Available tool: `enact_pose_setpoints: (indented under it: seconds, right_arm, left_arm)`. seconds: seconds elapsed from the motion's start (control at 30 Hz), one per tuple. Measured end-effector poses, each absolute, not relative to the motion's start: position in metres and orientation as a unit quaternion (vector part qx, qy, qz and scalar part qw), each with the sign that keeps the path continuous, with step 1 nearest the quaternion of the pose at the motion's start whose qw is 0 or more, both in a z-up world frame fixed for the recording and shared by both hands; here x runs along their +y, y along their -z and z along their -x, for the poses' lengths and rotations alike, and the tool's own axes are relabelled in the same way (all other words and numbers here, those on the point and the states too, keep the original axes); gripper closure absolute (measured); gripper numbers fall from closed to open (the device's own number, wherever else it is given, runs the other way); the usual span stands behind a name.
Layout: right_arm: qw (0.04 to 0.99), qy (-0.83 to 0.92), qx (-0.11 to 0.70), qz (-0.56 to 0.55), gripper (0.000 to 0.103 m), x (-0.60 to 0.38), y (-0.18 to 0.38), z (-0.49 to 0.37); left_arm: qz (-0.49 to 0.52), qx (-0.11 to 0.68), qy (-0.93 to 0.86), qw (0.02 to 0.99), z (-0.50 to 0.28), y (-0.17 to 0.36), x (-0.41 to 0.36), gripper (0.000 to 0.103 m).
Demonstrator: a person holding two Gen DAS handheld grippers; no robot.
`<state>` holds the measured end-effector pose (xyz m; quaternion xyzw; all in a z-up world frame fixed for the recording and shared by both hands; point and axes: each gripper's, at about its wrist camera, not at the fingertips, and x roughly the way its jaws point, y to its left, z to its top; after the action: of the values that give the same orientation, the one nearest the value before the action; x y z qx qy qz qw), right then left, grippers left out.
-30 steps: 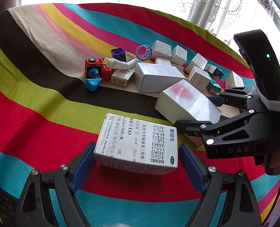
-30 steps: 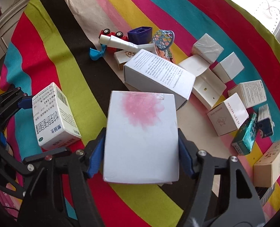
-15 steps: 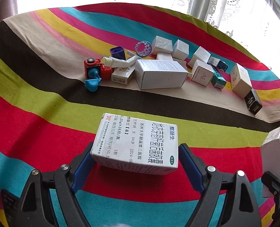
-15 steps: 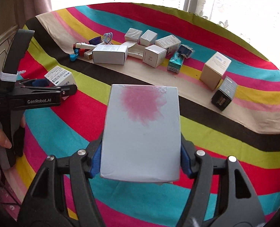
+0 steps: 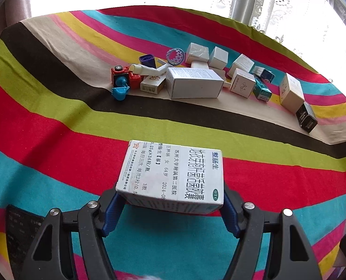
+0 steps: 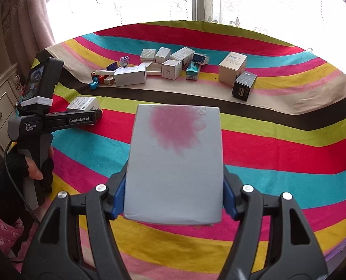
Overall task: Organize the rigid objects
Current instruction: 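Carry both boxes to the purple-rimmed storage box and release them inside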
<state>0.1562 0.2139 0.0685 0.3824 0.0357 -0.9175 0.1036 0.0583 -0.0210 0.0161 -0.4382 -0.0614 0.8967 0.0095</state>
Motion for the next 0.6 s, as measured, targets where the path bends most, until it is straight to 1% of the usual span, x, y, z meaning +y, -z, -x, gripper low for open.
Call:
enact_pose_setpoints:
  seconds: [0.17, 0.27, 0.43, 0.6]
  right_arm:
    - [0.098, 0.915, 0.034, -0.39, 0.034, 0.217, -0.068, -0.164]
    - [0.094, 0.916, 0.034, -0.388, 0.034, 0.219, -0.069, -0.173]
    - [0.091, 0.913, 0.031, -0.397, 0.034, 0.223, -0.064, -0.187]
    - [0.093, 0.91, 0.025, -0.404, 0.034, 0.232, -0.063, -0.2]
  left_arm:
    - [0.432, -0.117, -0.892, 0.072, -0.098, -0.024, -0.027, 0.032]
    - [0.429, -0.127, -0.89, 0.087, -0.12, -0.027, -0.028, 0.031]
    - [0.432, -0.112, -0.891, 0.089, -0.143, -0.031, -0.025, 0.031]
    - [0.423, -0.057, -0.899, 0.097, -0.157, -0.042, 0.001, 0.031]
